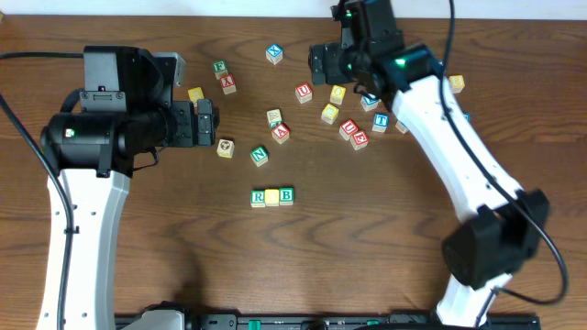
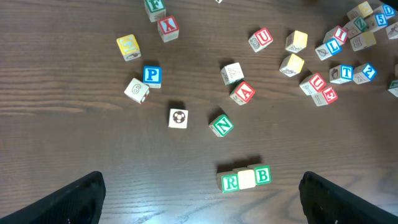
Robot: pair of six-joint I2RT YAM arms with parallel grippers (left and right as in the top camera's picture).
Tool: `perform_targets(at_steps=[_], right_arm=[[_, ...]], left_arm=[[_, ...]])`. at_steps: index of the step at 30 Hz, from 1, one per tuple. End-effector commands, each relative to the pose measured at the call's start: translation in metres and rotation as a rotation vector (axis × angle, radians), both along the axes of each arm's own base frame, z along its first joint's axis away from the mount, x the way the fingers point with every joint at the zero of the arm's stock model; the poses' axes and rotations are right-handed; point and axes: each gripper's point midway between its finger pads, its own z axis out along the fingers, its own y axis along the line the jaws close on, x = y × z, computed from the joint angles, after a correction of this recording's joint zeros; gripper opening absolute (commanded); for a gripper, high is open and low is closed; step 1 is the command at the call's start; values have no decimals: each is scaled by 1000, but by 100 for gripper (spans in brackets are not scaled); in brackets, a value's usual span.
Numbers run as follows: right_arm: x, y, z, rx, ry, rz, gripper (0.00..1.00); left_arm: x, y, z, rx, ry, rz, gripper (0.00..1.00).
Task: Spell out ROBOT
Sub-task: 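Reach the right gripper forward over the yellow O block in the cluster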
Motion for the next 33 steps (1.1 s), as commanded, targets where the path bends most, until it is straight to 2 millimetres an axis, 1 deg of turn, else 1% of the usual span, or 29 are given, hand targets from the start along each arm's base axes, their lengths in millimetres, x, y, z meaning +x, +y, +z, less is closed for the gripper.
perform_targets(at_steps=[1,5,9,12,15,18,21,28,31,33], right_arm=[[22,-15,-37,22,70,-269,96],[29,-12,-80,40,153,-338,97],[29,-12,-127,27,238,-392,91],[28,-12,-152,13,283,-416,86],[26,-14,-167,-3,304,-427,80],[27,-18,-169,-19,301,-445,71],[27,-24,-169,-39,290,-471,69],[31,-32,-168,-62,265,-495,71],[39,-34,-166,-55,238,-496,73],[45,-34,-165,-45,218,-494,73]], left_arm=[[1,0,6,2,-19,-15,98],[1,0,6,2,-19,-15,98],[1,0,6,2,-19,-15,98],[1,0,6,2,-19,-15,98],[1,0,6,2,-19,-15,98],[1,0,6,2,-19,-15,98],[1,0,6,2,-19,-15,98],[1,0,6,2,-19,-15,98],[1,0,6,2,-19,-15,98],[1,0,6,2,-19,-15,98]])
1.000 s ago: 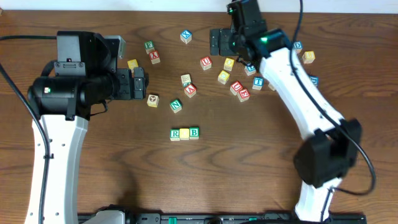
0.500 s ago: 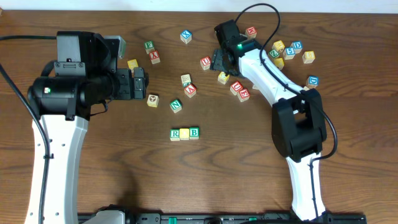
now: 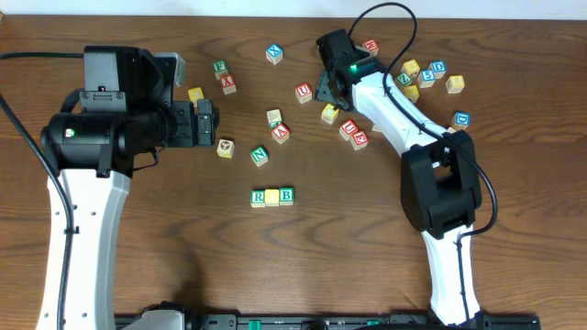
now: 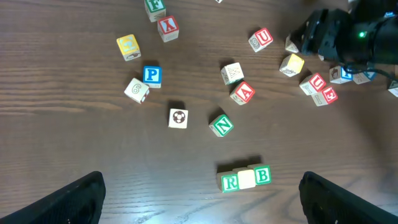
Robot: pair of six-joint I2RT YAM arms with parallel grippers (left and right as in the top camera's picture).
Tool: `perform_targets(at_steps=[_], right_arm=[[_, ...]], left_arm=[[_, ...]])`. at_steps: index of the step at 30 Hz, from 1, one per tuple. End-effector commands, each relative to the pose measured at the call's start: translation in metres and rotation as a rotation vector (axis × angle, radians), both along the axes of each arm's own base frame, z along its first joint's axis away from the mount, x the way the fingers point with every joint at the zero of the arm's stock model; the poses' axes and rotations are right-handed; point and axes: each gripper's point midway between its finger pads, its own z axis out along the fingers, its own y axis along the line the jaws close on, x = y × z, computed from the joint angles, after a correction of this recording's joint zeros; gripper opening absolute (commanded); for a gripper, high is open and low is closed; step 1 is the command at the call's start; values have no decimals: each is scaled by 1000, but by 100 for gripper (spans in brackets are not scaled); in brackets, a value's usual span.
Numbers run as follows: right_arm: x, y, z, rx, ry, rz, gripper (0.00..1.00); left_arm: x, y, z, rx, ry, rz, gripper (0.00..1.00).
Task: Spell out ROBOT
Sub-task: 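Reach the right gripper forward over the yellow O block in the cluster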
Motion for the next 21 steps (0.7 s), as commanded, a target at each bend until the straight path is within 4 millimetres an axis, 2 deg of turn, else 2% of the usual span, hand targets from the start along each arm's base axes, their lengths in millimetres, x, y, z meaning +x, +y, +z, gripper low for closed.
perform_targets(at_steps=[1,9,21], right_arm=[[14,-8,7,-10,-49,-29,73],[19,-9,-10,-6,-41,-34,72],[20,-9,-12,-7,-42,-33,71]], left_arm=[[1,0,6,2,-19,-16,98],[1,0,6,2,-19,-16,98],[1,0,6,2,-19,-16,98]])
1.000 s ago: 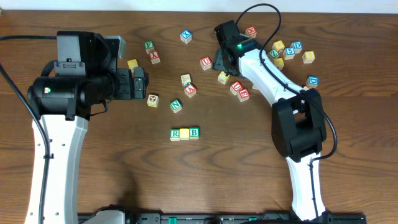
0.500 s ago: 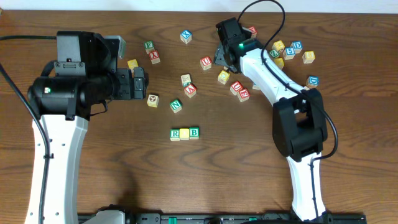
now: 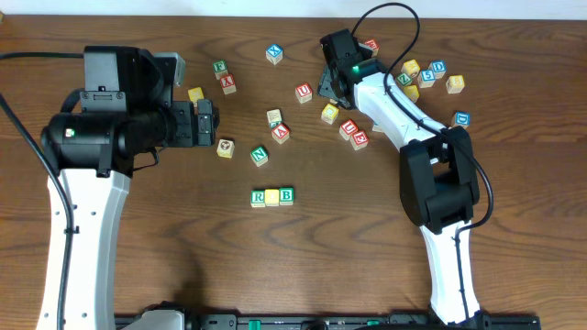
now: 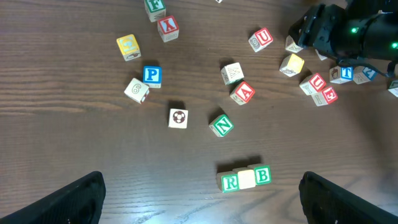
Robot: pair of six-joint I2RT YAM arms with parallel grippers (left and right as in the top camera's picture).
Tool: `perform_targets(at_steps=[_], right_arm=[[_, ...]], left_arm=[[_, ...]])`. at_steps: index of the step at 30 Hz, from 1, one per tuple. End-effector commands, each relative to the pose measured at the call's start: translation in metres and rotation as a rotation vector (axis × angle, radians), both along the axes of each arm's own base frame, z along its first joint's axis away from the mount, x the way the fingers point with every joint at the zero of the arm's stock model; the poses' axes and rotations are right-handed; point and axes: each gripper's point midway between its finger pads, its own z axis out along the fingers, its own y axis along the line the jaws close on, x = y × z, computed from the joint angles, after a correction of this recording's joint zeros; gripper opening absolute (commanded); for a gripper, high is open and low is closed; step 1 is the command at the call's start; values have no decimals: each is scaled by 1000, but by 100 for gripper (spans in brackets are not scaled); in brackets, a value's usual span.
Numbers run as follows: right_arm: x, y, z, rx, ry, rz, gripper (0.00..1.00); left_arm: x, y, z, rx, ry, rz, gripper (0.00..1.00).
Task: Spell out ROBOT
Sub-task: 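Reach the right gripper forward over the yellow O block in the cluster, then lower the right gripper and close it on the yellow O block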
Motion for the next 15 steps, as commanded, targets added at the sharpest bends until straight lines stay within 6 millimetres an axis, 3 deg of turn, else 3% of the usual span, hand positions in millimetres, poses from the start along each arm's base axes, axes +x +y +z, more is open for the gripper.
perform_targets(at_steps=[1,15], right_arm=[[5,-1,2,-9,-14,-9,69],[-1,-4,-26,-42,37,-9,65]], left_arm=[[1,0,6,2,-19,-16,98],[1,0,6,2,-19,-16,98]])
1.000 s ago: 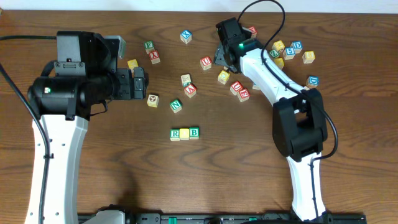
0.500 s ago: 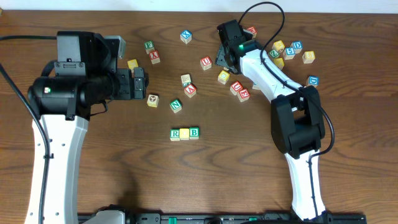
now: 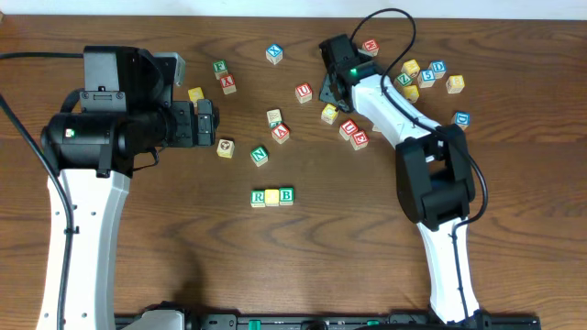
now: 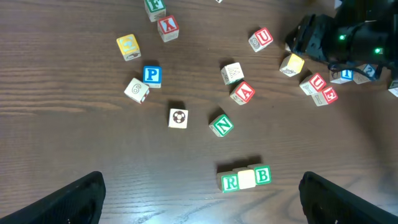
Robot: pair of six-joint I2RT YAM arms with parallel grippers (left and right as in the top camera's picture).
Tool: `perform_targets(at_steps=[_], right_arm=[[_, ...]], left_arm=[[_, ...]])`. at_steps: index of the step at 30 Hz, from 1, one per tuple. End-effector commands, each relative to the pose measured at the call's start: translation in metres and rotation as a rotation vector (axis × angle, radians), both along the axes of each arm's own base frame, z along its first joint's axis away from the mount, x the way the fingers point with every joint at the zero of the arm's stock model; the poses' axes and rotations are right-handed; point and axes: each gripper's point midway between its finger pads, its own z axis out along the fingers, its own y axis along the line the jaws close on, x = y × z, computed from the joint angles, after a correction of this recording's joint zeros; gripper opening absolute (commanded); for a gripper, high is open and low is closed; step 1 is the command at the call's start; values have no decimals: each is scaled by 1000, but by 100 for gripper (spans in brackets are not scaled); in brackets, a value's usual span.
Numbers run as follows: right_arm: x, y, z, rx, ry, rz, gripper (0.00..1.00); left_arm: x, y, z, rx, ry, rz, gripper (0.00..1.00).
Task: Spell out ROBOT
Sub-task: 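Lower the right gripper and close it on the yellow O block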
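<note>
A row of three blocks lies mid-table: green R (image 4: 230, 182), a yellow block (image 4: 247, 179) with a blank face up, and green B (image 4: 262, 175); the row (image 3: 272, 196) also shows from overhead. My left gripper (image 4: 202, 208) hangs open and empty well above the table, left of the row. My right gripper (image 3: 331, 84) is down among the loose blocks at the back, next to the red U (image 3: 303, 93) and above a yellow block (image 3: 328, 113). Its fingers are hidden beneath its dark body (image 4: 314, 38). A blue T block (image 4: 344, 74) peeks out beside the right arm.
Loose blocks lie scattered behind the row: green N (image 3: 260, 156), red A (image 3: 281, 134), red U and E blocks (image 3: 353, 133), blue X (image 3: 274, 53), blue P (image 4: 151, 75), and a cluster at the back right (image 3: 426, 73). The right arm spans the right side.
The right gripper has shifted only slightly and stays low at the blocks next to the red U. The left arm and the row are unchanged.
At first the right gripper was raised high over the back blocks, with a yellow block visible right of the red U. By 1.2 s ago it was down over that yellow block, where it remains. The left gripper stayed open and still.
</note>
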Motion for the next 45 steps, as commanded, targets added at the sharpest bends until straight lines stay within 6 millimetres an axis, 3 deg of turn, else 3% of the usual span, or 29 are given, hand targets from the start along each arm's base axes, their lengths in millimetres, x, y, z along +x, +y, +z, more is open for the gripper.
perform_targets(at_steps=[1,7,17,29,33,39,43,45], right_arm=[[5,0,-5,-17,-10,-4,65],[9,1,-3,-13,-28,1,66],[10,1,-2,-17,-30,12,27],[11,2,4,-25,-33,32,21],[15,4,30,-31,-55,56,16],[17,1,94,-64,-113,106,12],[-1,0,138,-58,-122,144,2],[-18,2,162,-42,-115,170,1]], left_arm=[[1,0,6,2,-19,-16,98],[1,0,6,2,-19,-16,98],[1,0,6,2,-19,-16,98],[1,0,6,2,-19,-16,98],[1,0,6,2,-19,-16,98],[1,0,6,2,-19,-16,98],[1,0,6,2,-19,-16,98],[1,0,6,2,-19,-16,98]])
